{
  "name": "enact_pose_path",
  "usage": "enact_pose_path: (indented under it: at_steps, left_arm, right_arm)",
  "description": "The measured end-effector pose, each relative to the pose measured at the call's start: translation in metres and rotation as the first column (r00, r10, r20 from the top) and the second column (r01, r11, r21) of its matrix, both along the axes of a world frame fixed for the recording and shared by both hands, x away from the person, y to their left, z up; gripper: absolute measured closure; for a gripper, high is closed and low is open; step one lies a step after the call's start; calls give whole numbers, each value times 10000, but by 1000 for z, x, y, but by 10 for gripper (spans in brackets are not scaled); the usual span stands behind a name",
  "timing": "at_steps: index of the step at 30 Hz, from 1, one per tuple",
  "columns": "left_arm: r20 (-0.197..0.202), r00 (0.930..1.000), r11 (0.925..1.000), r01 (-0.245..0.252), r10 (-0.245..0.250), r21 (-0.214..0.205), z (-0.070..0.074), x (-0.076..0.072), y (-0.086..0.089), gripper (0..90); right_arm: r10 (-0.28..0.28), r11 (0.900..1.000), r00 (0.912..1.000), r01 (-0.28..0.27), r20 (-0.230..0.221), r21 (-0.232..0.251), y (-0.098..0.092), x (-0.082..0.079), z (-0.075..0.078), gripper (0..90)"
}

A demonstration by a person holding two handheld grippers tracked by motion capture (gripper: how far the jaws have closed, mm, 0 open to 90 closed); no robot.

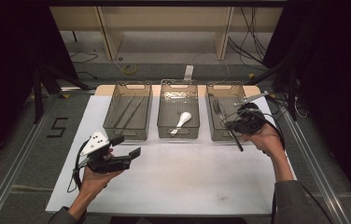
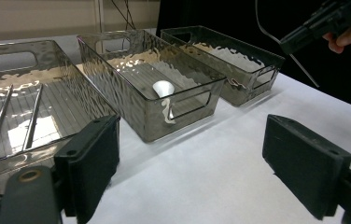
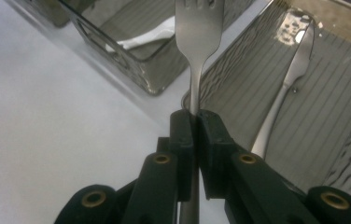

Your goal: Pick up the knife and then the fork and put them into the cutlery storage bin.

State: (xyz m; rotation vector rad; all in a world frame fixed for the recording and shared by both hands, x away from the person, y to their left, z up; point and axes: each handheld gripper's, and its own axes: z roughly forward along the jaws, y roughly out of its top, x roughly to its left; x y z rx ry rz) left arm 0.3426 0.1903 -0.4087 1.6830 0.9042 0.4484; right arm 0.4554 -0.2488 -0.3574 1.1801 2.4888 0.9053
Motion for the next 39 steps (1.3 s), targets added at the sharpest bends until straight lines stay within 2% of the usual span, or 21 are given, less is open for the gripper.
enact_pose_path:
  at_steps: [12, 18, 23, 30, 39]
  left_arm:
    - [-1, 10000, 10000, -2, 2, -6, 0, 0, 0, 182]
    - [-1, 10000, 10000, 1, -1, -14, 0, 0, 0, 182]
    - [8, 10000, 10000, -1, 1, -13, 0, 0, 0, 182]
    - [-1, 10000, 10000, 11, -11, -45, 0, 0, 1, 182]
    - [-6, 10000, 10000, 8, -8, -84, 0, 0, 1, 182]
  right_arm:
    - [-624, 9980, 9978, 621, 231, 121, -1, 30, 16, 855]
    - [-729, 9973, 9969, 725, 307, 133, 0, 42, 18, 855]
    - [-815, 9967, 9960, 813, 361, 78, 7, 50, 20, 855]
    - [-1097, 9938, 9927, 1086, 504, 235, 12, 62, 27, 855]
    - [-1585, 9870, 9861, 1569, 506, 342, 15, 76, 24, 855]
